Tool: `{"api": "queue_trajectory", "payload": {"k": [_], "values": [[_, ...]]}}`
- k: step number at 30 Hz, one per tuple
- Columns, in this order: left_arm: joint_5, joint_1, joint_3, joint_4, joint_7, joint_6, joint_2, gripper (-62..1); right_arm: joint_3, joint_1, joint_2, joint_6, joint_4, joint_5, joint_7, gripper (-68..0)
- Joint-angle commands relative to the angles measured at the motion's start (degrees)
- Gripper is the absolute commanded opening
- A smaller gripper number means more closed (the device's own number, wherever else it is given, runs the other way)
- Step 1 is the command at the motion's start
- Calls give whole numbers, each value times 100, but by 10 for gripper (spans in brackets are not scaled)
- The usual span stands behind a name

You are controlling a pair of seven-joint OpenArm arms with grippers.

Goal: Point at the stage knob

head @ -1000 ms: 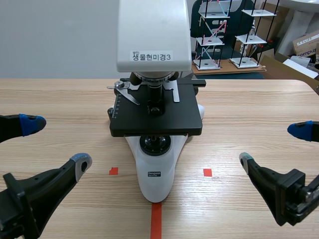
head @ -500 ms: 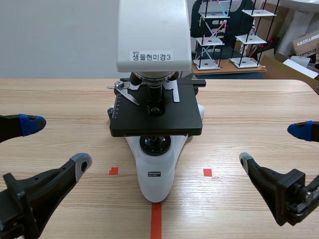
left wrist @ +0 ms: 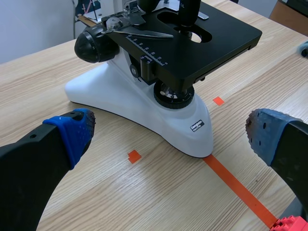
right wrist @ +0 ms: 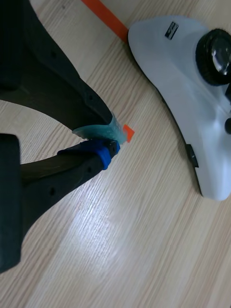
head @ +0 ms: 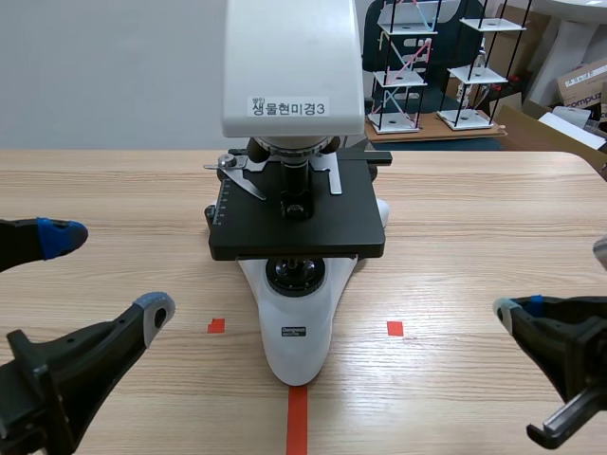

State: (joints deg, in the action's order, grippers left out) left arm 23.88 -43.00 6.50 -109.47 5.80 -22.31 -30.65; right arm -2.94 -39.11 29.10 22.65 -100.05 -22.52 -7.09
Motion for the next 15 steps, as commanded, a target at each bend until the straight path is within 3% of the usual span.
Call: {"api": "queue_trajectory", "payload": {"k": [1,5,8,15], "values": [[37,-28,31,-83,76,9,-17,14,52,280,-46,-31,341,4,-391,-676],[37,-31,31,-83,66,9,-15,14,334,789,-92,7,1316,225,-1484,-676],[37,-28,31,-83,68,9,-17,14,579,1296,-92,188,2068,601,-2210,-676],[37,-31,31,-83,61,9,-17,14,1137,2632,-269,203,3589,1434,-2973,-676]]}}
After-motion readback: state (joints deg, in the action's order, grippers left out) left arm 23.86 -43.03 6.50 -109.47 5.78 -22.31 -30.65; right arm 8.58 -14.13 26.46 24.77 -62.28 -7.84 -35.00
